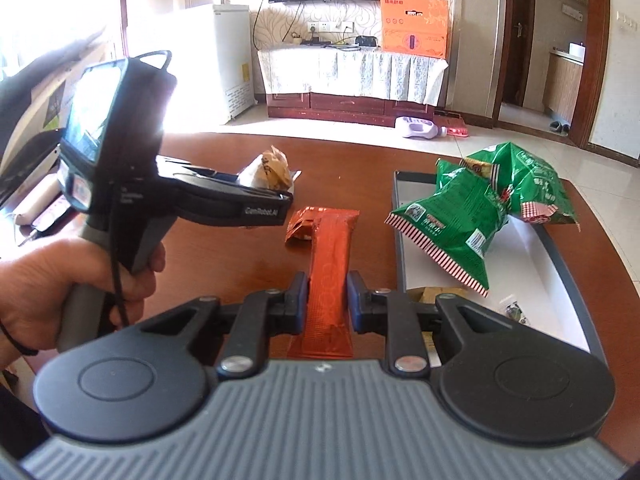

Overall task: Organize snacks
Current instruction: 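Grasp the orange-red bar with the right gripper while the left gripper grasps the peanut bag, then lift the orange-red bar toward the tray with the right gripper while the left gripper lifts the peanut bag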

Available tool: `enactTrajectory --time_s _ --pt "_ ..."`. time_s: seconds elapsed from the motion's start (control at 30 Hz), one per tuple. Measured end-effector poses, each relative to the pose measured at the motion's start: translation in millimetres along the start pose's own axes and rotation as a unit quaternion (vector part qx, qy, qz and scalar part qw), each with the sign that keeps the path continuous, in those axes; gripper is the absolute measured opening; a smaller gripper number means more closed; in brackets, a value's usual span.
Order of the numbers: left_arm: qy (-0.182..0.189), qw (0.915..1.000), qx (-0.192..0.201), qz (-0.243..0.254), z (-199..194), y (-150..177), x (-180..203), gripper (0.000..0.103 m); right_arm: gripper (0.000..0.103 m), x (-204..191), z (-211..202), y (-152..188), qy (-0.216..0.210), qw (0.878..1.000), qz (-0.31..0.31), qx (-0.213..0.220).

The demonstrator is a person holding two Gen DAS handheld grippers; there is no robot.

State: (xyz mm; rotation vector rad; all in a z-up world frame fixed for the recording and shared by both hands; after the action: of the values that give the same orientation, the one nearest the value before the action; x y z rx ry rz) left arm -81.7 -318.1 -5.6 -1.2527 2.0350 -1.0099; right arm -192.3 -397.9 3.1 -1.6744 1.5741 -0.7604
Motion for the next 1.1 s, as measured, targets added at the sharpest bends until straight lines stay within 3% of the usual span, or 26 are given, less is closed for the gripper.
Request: enactTrajectory --time_s 1.1 --pt "0.021 0.9992 0.012 0.032 -1 -18 73 0.05 0.024 44 -38 -1 0.013 0.999 0.032 0.032"
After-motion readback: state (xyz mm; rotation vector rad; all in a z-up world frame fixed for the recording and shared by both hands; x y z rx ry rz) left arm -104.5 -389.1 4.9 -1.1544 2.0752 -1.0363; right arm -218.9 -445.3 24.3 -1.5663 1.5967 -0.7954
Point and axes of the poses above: each gripper's, at about its wrist camera, not at the fingertips, and z roughly the way its jaws point, x to its right, y to its underside, the point moved 9 cm from there along z, roughly the way its jaws point, and after that the axes turned 2 degrees about z, right-handed, at the moved point
